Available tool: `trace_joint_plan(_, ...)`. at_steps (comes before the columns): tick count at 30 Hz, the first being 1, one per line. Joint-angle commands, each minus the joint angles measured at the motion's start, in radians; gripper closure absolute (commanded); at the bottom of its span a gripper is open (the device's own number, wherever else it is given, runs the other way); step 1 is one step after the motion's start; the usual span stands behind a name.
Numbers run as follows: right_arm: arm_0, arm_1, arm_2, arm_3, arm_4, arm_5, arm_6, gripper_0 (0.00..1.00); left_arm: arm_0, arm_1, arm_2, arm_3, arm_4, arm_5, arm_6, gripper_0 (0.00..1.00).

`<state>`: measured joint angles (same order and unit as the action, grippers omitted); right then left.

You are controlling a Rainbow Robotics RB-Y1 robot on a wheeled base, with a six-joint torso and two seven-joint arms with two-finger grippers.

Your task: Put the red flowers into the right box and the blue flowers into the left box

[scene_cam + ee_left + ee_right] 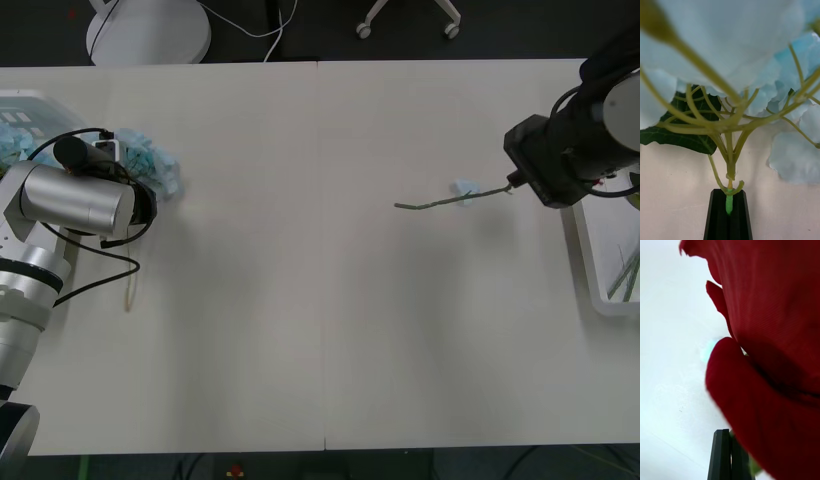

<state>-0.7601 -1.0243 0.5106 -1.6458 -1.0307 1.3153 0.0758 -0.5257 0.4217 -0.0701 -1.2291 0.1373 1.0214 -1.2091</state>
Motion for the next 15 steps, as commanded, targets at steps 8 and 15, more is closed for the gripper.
trace_joint_plan(8, -0.044, -0.126, -0.101, 0.241, 0.132, 0.004, 0.946, 1.0, -0.112, -0.008, 0.107, -0.164, 0.093, 0.229, 0.079, 1.0)
trace_joint_plan(15, -0.074, -0.111, -0.1, 0.466, 0.235, -0.094, 1.368, 1.0, -0.177, 0.029, 0.254, -0.26, 0.208, 0.413, 0.06, 1.0)
